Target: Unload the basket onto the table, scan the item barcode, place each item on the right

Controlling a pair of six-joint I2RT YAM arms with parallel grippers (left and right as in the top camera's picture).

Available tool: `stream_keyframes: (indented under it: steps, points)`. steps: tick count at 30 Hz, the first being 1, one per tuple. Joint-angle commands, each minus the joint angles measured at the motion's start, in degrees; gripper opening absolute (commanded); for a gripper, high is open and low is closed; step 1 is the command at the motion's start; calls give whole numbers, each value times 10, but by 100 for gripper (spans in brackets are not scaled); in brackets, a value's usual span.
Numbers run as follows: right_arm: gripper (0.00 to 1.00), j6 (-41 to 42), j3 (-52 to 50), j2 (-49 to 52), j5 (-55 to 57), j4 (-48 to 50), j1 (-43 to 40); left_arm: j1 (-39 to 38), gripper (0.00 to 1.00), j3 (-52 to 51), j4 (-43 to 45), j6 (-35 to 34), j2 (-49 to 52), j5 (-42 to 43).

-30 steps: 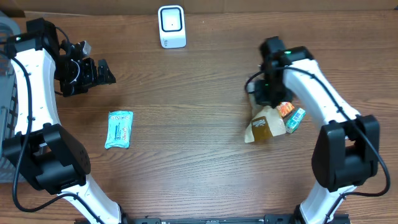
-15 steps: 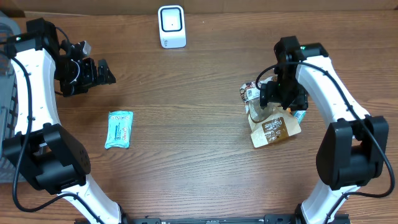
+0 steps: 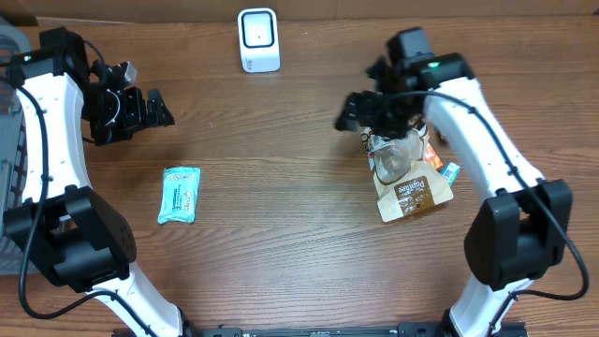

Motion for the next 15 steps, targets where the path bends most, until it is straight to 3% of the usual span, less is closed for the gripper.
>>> stream_keyframes:
  steps: [1, 4, 10, 15]
  points:
    - [90, 63, -14, 0, -23, 54, 43, 2, 100, 10, 0, -2, -14, 0]
    - [93, 96, -35, 3, -15, 109, 79, 2, 100, 10, 0, -2, -14, 0]
    - [95, 122, -50, 9, 23, 128, 114, 2, 99, 9, 38, -3, -14, 2]
    - [97, 122, -50, 9, 29, 127, 119, 2, 100, 9, 73, -74, -14, 22]
